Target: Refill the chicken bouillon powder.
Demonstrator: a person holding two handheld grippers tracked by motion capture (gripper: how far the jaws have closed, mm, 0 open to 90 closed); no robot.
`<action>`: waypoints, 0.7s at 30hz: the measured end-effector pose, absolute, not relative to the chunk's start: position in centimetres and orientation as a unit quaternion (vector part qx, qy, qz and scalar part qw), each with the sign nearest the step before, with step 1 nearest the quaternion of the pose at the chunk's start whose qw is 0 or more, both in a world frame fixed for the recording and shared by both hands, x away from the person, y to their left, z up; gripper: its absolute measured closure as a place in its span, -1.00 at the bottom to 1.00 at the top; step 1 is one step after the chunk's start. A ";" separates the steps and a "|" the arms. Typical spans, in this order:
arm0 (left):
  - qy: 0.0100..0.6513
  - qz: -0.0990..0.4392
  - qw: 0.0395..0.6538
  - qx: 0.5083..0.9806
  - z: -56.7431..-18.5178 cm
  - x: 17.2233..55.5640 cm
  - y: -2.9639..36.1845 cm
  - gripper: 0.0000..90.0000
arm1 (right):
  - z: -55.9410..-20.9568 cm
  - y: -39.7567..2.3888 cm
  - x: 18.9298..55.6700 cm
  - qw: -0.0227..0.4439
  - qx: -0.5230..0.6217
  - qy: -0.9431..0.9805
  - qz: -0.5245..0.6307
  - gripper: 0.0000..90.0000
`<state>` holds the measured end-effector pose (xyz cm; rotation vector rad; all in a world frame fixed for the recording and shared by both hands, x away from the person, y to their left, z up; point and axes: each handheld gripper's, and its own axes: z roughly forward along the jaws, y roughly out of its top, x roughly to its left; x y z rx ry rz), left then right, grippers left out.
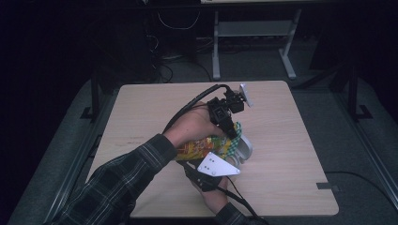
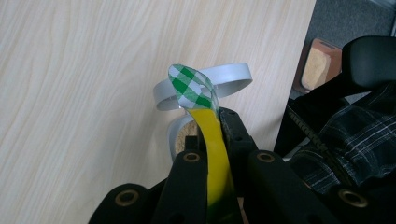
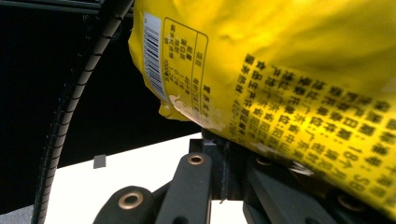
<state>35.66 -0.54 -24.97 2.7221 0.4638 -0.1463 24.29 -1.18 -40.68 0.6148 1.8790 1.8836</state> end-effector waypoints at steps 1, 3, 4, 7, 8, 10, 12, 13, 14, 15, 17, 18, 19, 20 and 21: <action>0.165 -0.052 0.187 0.967 -25.0 35.7 -0.6 0.94 | -40.7 -1.2 24.3 0.204 0.221 0.673 0.676 1.00; 0.164 -0.050 0.186 0.967 -25.0 35.7 -0.6 0.90 | -40.6 -1.2 24.2 0.203 0.221 0.671 0.678 1.00; 0.165 -0.050 0.186 0.967 -25.0 35.7 -0.6 0.89 | -40.6 -1.2 24.2 0.203 0.220 0.670 0.679 1.00; 0.164 -0.048 0.186 0.968 -25.0 35.7 -0.7 0.89 | -40.5 -1.1 24.2 0.203 0.223 0.667 0.682 1.00; 0.162 -0.048 0.185 0.968 -25.0 35.7 -0.7 0.89 | -40.5 -1.1 24.2 0.203 0.222 0.667 0.682 1.00; 0.163 -0.048 0.185 0.968 -25.0 35.7 -0.8 0.89 | -40.6 -1.2 24.2 0.202 0.222 0.668 0.681 1.00; 0.166 -0.050 0.181 0.968 -25.0 35.8 -0.9 0.91 | -40.6 -1.2 24.2 0.201 0.223 0.667 0.682 1.00; 0.165 -0.050 0.179 0.969 -25.1 35.8 -0.9 0.92 | -40.6 -1.2 24.2 0.199 0.223 0.667 0.682 1.00; 0.167 -0.049 0.177 0.969 -25.1 35.8 -1.0 0.93 | -40.6 -1.2 24.3 0.198 0.224 0.667 0.683 1.00; 0.166 -0.051 0.176 0.969 -25.1 35.8 -1.1 0.94 | -40.6 -1.2 24.3 0.197 0.225 0.665 0.684 1.00; 0.166 -0.051 0.173 0.969 -25.2 35.7 -1.3 0.95 | -40.7 -1.2 24.2 0.197 0.225 0.665 0.684 1.00; 0.164 -0.051 0.172 0.970 -25.2 35.7 -1.3 0.95 | -40.7 -1.3 24.3 0.197 0.225 0.664 0.685 1.00; 0.165 -0.050 0.171 0.970 -25.2 35.7 -1.4 0.95 | -40.7 -1.3 24.3 0.197 0.225 0.664 0.685 1.00; 0.164 -0.050 0.170 0.970 -25.2 35.7 -1.4 0.96 | -40.7 -1.3 24.2 0.197 0.226 0.664 0.685 1.00; 0.166 -0.051 0.171 0.970 -25.3 35.7 -1.4 0.96 | -40.7 -1.3 24.2 0.196 0.226 0.663 0.686 1.00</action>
